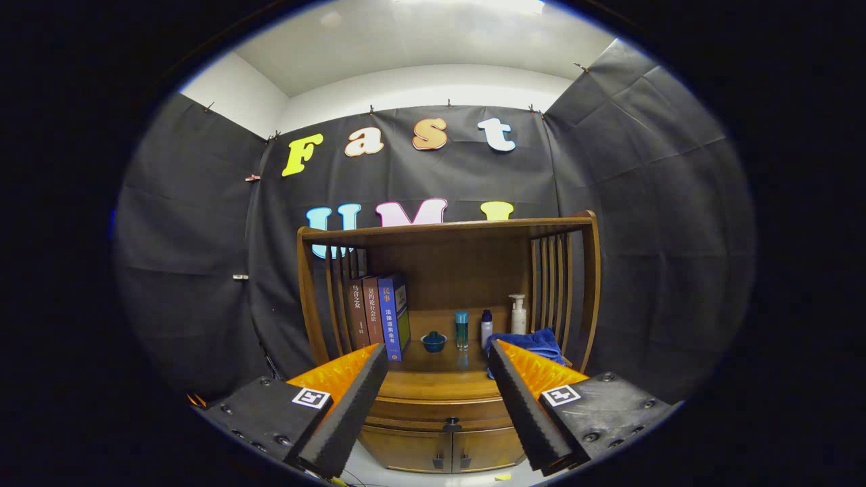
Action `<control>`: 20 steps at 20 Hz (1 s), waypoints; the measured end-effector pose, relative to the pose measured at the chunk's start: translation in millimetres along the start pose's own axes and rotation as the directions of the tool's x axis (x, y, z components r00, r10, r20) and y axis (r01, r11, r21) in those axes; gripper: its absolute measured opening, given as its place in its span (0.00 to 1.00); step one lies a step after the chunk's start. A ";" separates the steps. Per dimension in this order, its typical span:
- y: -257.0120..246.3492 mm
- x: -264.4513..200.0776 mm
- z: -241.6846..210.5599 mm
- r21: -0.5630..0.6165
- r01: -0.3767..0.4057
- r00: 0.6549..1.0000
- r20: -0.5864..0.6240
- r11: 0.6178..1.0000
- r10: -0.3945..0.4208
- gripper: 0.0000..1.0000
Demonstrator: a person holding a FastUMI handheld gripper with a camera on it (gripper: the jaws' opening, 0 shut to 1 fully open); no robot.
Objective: Pull open the drawer, take out the items inside it, and place them on the countertop above the cabinet.
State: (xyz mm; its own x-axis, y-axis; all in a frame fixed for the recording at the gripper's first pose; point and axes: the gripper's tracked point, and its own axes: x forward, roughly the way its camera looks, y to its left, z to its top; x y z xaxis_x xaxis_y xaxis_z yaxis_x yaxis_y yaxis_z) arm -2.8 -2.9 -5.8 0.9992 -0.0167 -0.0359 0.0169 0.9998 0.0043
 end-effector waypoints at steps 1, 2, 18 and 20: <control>0.1 0.4 -0.8 -0.003 0.000 1.000 -0.002 1.000 0.000 0.98; 0.0 0.2 -1.0 -0.006 -0.001 1.000 -0.005 1.000 0.001 0.98; -12.4 6.3 -18.9 -0.002 0.018 0.999 -0.028 1.000 -0.018 0.98; -13.9 9.9 -27.4 -0.006 0.018 0.999 -0.042 1.000 -0.018 0.98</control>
State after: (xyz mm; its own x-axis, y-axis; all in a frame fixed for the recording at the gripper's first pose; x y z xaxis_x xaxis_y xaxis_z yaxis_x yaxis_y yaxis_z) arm 5.9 -16.8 -33.6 0.9963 -0.0349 -0.0782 0.0348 0.9994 -0.0026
